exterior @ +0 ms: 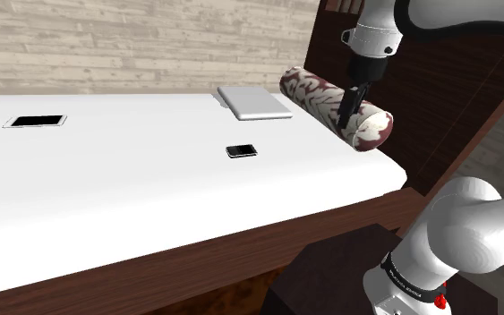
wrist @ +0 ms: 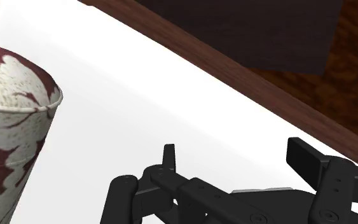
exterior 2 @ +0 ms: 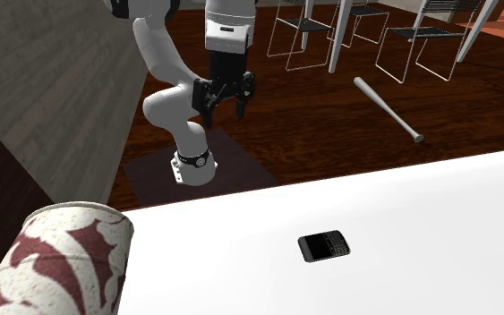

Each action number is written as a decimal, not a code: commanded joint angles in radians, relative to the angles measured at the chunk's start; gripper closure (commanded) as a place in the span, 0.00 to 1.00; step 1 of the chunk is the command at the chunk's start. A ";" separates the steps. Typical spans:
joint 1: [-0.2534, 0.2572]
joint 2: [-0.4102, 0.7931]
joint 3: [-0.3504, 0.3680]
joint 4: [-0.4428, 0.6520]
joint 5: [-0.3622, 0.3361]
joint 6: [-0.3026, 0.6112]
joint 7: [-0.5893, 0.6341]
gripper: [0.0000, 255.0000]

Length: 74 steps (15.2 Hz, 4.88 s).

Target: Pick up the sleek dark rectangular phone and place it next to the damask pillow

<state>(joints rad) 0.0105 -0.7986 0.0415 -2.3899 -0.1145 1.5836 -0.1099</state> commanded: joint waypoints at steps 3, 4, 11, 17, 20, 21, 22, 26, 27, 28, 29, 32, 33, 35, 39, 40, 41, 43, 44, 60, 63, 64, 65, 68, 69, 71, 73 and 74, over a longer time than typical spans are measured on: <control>0.018 0.052 -0.034 -0.007 -0.018 0.070 -0.081 0.00; 0.028 0.081 -0.050 -0.007 -0.025 0.104 -0.122 0.00; 0.100 0.307 -0.149 0.030 -0.042 0.325 -0.403 0.00; 0.166 0.521 -0.205 0.113 -0.006 0.474 -0.652 0.00; 0.195 0.628 -0.219 0.167 0.029 0.532 -0.779 0.00; 0.204 0.663 -0.222 0.186 0.042 0.548 -0.821 0.00; 0.212 0.698 -0.223 0.206 0.056 0.564 -0.864 0.00; 0.235 0.832 -0.212 0.291 0.113 0.612 -1.030 0.00; 0.239 0.865 -0.206 0.314 0.127 0.622 -1.070 0.00; 0.242 0.894 -0.200 0.334 0.139 0.629 -1.105 0.00; 0.240 0.901 -0.198 0.329 0.140 0.642 -1.106 0.00; 0.239 0.922 -0.197 0.314 0.145 0.678 -1.110 0.00; 0.239 0.930 -0.197 0.309 0.147 0.690 -1.111 0.00; 0.238 0.946 -0.196 0.301 0.151 0.714 -1.114 0.00; 0.238 0.951 -0.196 0.298 0.152 0.721 -1.114 0.00; 0.238 0.951 -0.196 0.298 0.152 0.721 -1.114 0.00; 0.238 0.951 -0.196 0.298 0.152 0.721 -1.114 0.00; 0.238 0.951 -0.196 0.298 0.152 0.721 -1.114 0.00; 0.238 0.951 -0.196 0.298 0.152 0.721 -1.114 0.00; 0.240 0.910 -0.198 0.333 0.142 0.647 -1.107 1.00; 0.240 0.893 -0.198 0.354 0.138 0.609 -1.105 1.00; 0.240 0.887 -0.198 0.361 0.137 0.596 -1.104 1.00; 0.240 0.882 -0.198 0.368 0.136 0.584 -1.103 1.00; 0.241 0.867 -0.198 0.392 0.132 0.546 -1.100 1.00; 0.241 0.863 -0.199 0.400 0.131 0.533 -1.100 1.00; 0.241 0.855 -0.199 0.418 0.130 0.507 -1.099 1.00; 0.241 0.847 -0.199 0.436 0.128 0.482 -1.097 1.00; 0.241 0.844 -0.199 0.445 0.127 0.469 -1.097 1.00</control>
<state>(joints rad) 0.2518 0.0491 -0.1571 -1.9558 0.0137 2.0681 -1.2077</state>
